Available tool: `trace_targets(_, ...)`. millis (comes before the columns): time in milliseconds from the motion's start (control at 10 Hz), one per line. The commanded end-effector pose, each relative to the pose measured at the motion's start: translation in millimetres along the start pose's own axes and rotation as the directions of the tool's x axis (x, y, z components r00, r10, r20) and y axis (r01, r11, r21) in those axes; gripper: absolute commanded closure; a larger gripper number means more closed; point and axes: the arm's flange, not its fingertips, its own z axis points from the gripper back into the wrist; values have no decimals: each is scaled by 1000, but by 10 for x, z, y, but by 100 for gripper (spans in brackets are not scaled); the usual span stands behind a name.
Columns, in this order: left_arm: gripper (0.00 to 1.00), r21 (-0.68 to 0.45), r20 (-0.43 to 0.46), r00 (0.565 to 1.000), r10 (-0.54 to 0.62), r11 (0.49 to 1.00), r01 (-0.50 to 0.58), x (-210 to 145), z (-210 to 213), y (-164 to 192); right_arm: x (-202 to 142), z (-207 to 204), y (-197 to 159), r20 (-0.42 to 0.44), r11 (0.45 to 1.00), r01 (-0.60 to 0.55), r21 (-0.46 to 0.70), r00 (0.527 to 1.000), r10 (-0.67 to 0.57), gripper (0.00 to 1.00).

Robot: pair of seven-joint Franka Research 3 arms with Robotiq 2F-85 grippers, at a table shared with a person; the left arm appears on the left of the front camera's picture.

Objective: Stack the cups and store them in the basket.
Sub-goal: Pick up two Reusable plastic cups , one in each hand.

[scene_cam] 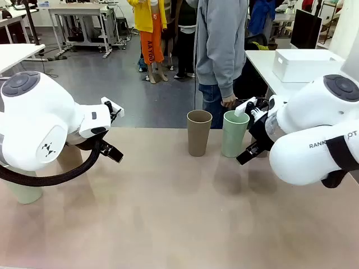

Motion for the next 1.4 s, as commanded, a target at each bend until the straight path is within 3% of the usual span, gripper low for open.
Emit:
trace_targets(0, 0, 0, 0, 1000, 0, 1000, 0, 1, 1, 0, 0, 0, 0, 0, 1000, 0, 0, 1000, 0, 0)
trace_targets(800, 0, 0, 0, 1000, 0, 1000, 0, 0, 0, 0, 0, 0, 1, 0, 1000, -1, 0, 1000, 1, 0)
trace_targets(1100, 0, -85, 60, 996, -69, 994, 74, 362, 823, 243, 446, 829, -169, 27, 998, 22, -52, 999, -21, 0)
trace_targets(1300, 0, -184, 66, 986, -156, 969, 165, 372, 1438, 396, 535, 1465, -371, 64, 1000, -8, 6, 998, 8, 0)
